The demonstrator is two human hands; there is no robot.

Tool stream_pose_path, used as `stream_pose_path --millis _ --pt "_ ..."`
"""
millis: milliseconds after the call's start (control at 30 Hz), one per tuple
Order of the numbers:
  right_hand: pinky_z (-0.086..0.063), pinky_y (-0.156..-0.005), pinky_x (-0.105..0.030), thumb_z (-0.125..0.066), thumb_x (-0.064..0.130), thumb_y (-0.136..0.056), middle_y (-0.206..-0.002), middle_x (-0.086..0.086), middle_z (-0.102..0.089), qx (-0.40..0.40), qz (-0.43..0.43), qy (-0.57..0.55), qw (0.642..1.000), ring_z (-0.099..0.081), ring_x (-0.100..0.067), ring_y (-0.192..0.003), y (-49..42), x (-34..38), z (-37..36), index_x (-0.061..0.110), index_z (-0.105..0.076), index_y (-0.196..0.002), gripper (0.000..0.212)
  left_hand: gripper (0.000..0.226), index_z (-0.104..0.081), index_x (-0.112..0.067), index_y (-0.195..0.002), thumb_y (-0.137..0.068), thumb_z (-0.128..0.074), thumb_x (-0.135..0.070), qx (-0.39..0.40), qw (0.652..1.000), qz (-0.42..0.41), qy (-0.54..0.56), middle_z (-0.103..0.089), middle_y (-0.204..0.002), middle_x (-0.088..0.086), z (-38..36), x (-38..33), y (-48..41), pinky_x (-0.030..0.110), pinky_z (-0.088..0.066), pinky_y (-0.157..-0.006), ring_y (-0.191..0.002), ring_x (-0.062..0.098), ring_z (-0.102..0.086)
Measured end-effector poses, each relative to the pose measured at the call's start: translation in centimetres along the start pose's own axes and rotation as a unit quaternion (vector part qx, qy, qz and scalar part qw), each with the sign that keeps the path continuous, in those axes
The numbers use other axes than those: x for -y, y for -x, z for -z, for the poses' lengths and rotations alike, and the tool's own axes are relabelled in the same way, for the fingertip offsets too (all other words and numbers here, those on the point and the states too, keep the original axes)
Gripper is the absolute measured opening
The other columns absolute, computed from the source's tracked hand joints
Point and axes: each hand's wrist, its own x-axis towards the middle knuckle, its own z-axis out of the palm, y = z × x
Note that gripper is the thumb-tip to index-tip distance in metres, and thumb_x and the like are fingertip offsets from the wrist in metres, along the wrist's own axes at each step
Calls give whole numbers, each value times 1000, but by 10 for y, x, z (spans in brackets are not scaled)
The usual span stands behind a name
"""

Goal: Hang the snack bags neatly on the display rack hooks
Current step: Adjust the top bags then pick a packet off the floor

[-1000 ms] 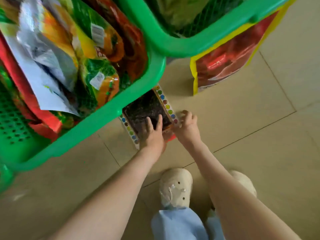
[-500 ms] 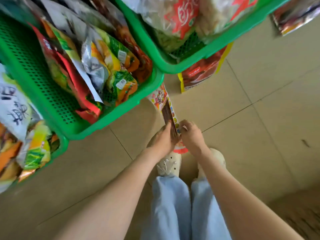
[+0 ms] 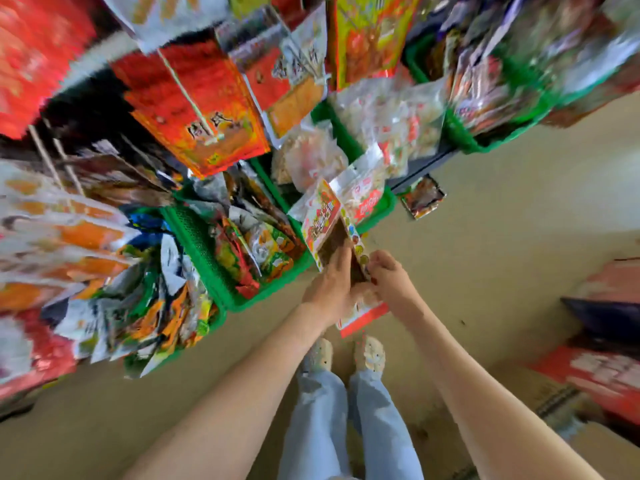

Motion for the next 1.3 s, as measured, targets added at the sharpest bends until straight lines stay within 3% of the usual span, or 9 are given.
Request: stream_pose_path --millis 267,433,567,667,800,933,1033,1167,1300 --pt "-37 -67 -30 -44 12 -87 -79 -10 -48 23 76 -107 991 -48 -20 -75 97 139 18 16 -54 -81 12 78 9 -22 -149 -95 -44 -42 -115 993 -31 -13 1 -157 8 131 -61 84 41 -29 -110 -142 26 -15" --pt "-44 -61 -26 -64 26 -86 -74 -6 -53 61 170 -91 979 -55 -13 -69 141 193 11 11 -51 -81 21 77 7 -13 -149 -96 -46 -28 -184 980 -52 -64 1 -156 14 174 -79 123 36 -18 -114 -142 29 -11" --pt "-54 -74 -35 -65 8 -83 -101 -11 -66 74 165 -97 979 -65 -23 -89 154 212 12 16 -58 -106 25 76 -2 -8 -149 -95 -48 -35 -199 974 -74 -77 -6 -156 11 196 -79 145 32 -10 -115 -143 24 -9" --pt "-54 -75 -37 -65 2 -82 -109 -11 -66 107 151 -116 976 -66 -26 -93 160 220 17 14 -54 -120 41 72 -15 -10 -148 -94 -42 -49 -236 968 -72 -45 -14 -156 7 221 -70 159 34 -12 -115 -143 22 -13" --pt "-49 -76 -24 -58 -5 -84 -109 -2 -66 131 185 -87 970 -63 -16 -96 176 237 27 15 -54 -124 45 70 -17 -10 -147 -95 -32 -54 -381 915 68 -111 -17 -155 9 268 -38 168 43 -16 -115 -142 24 -15" --pt "-48 -65 -15 -52 -8 -86 -108 -4 -68 173 230 -45 957 -65 -8 -83 196 254 31 11 -50 -131 48 73 -31 -12 -140 -87 -43 -61 -426 897 85 -84 -48 -135 5 314 -25 186 40 -38 -100 -123 24 -46" --pt "-40 -42 -11 -47 -11 -89 -115 -28 -55 196 253 -55 946 -54 -7 -55 220 267 31 4 -45 -130 44 72 -37 -12 -138 -86 -49 -60 -430 901 60 -2 -49 -134 6 340 -36 200 34 -42 -95 -120 24 -49" --pt "-38 -40 -11 -49 -9 -88 -83 1 -58 210 258 -60 941 -53 0 -48 209 277 35 11 -52 -115 33 63 -36 -8 -142 -93 -47 -47 -335 934 -26 119 -39 -146 5 364 -63 217 30 -33 -103 -133 21 -38" --pt "-46 -77 -22 -63 8 -86 -108 -2 -55 150 307 4 940 -52 -15 -98 198 299 45 15 -45 -123 42 58 -34 -9 -143 -95 -48 -38 -312 943 -78 90 -35 -148 6 372 -101 221 26 -30 -104 -135 19 -35"
